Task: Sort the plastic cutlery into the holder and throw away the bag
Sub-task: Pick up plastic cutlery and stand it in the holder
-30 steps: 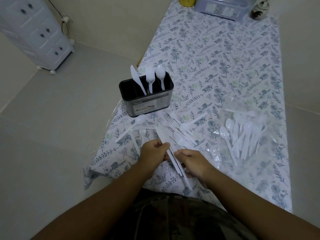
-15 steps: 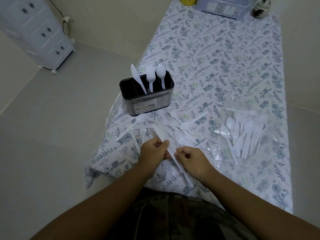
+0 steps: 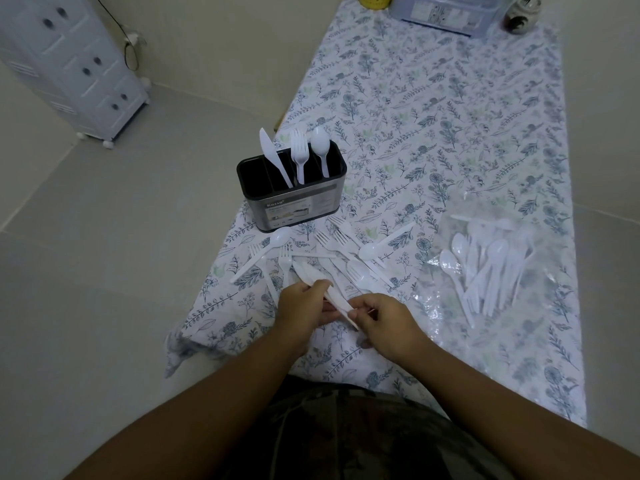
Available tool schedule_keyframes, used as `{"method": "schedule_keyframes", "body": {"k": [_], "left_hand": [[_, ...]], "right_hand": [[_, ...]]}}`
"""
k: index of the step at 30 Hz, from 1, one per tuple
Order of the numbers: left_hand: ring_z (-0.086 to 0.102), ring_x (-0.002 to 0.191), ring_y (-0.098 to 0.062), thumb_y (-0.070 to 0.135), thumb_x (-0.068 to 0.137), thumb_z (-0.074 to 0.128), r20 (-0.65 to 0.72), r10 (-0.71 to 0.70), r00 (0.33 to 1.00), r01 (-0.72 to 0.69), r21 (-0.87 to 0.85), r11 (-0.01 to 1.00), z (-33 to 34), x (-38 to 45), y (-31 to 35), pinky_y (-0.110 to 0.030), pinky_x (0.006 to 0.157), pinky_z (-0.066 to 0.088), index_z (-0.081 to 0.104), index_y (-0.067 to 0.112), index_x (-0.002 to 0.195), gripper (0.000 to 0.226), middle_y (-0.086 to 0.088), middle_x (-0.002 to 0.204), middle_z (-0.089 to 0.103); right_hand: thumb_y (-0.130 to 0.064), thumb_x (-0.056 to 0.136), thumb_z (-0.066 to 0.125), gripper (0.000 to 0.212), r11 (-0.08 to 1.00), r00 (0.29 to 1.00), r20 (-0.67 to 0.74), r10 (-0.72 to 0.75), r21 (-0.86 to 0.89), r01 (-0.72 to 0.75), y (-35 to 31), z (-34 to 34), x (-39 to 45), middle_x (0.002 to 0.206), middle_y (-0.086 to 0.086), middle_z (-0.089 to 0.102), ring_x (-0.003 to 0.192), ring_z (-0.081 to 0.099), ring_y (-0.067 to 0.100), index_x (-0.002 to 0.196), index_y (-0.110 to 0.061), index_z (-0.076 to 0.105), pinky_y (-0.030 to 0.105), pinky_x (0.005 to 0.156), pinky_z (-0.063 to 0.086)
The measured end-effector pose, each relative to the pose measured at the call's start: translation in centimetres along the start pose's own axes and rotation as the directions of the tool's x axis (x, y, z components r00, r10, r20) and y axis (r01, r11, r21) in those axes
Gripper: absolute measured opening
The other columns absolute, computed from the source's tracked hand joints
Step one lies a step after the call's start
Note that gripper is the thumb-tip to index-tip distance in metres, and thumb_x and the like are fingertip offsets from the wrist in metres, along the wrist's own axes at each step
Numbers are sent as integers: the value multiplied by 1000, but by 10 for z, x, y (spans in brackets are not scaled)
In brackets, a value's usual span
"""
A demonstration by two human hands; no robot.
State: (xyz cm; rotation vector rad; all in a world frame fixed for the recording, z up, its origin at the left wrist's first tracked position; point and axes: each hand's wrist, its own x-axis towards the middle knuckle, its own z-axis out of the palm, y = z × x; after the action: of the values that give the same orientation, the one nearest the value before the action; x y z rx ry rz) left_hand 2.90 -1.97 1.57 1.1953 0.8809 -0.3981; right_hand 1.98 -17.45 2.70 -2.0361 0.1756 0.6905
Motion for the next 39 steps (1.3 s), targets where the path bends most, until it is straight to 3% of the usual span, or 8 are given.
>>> {"method": "schedule_keyframes", "body": {"k": [4, 9, 14, 17, 24, 29, 32, 39], "left_hand": [[76, 79, -29, 19, 95, 65, 8, -66, 998, 67, -97, 993, 2, 3, 0, -36, 66, 62, 69, 0, 101, 20, -19, 90, 76], [76, 72, -25, 21, 97, 62, -18, -74, 997, 72, -94, 993, -2, 10, 2, -35, 64, 62, 68, -2, 100, 23, -19, 89, 75], [76, 77, -28, 20, 96, 65, 100, 21, 995, -34, 135, 990, -2, 6, -4, -36, 70, 62, 68, -5, 100, 26, -20, 87, 76], [76, 75, -27, 21, 97, 64, 166, 30, 986, -59, 172, 983, 1, 2, -5, -33, 68, 62, 66, -7, 99, 28, -21, 87, 74], [76, 76, -29, 26, 102, 56, 231, 73, 970, -132, 255, 958, 3, -2, -3, -36, 73, 63, 67, 1, 92, 29, -18, 82, 75], [69, 75, -23, 37, 105, 38, 266, 155, 952, -294, 641, 709, 7, 4, 1, -35, 77, 57, 62, 18, 77, 41, -5, 77, 69], [52, 66, -18, 25, 98, 45, 259, 235, 937, -346, 791, 505, 8, 9, 4, -31, 60, 44, 47, 20, 67, 32, 2, 68, 53], [61, 64, -21, 56, 86, 62, 54, 318, 947, -204, 865, 459, 15, 33, 6, -24, 46, 29, 63, 4, 84, 52, -8, 72, 61]], "right_hand": [[-9, 99, 61, 18, 991, 995, -57, -84, -109, 78, 1, 0, 2, 83, 1, 69, 72, 70, 28, 100, -21, 75, 46, 72, 62], [-7, 100, 59, 12, 982, 968, -207, -141, -154, 111, 5, -4, 2, 91, -2, 60, 79, 60, 9, 102, -13, 69, 13, 66, 46], [-16, 103, 56, 12, 995, 978, -183, -98, -51, 90, -8, -3, 12, 94, -2, 64, 88, 70, 20, 107, -17, 68, 37, 78, 59], [-22, 105, 52, 15, 976, 996, -56, 76, 211, -62, -18, 1, 12, 100, 2, 65, 87, 72, 29, 112, -21, 65, 43, 74, 64], [-28, 109, 39, 26, 872, 973, 67, 222, 433, -229, -13, 6, 9, 113, 18, 70, 67, 61, 20, 122, -28, 60, 24, 45, 46], [-26, 103, 59, 36, 954, 987, 112, 112, 268, -139, -3, 4, 8, 96, 15, 72, 67, 61, 14, 137, -27, 50, 23, 54, 48], [-7, 102, 56, 35, 952, 990, 48, 136, 271, -144, 1, 2, 9, 98, 15, 74, 61, 60, 10, 132, -22, 50, 21, 53, 46], [-10, 101, 47, 22, 924, 969, 37, 245, 295, -245, 8, -7, 13, 86, 11, 63, 65, 55, 16, 117, -18, 59, 28, 53, 44]]}}
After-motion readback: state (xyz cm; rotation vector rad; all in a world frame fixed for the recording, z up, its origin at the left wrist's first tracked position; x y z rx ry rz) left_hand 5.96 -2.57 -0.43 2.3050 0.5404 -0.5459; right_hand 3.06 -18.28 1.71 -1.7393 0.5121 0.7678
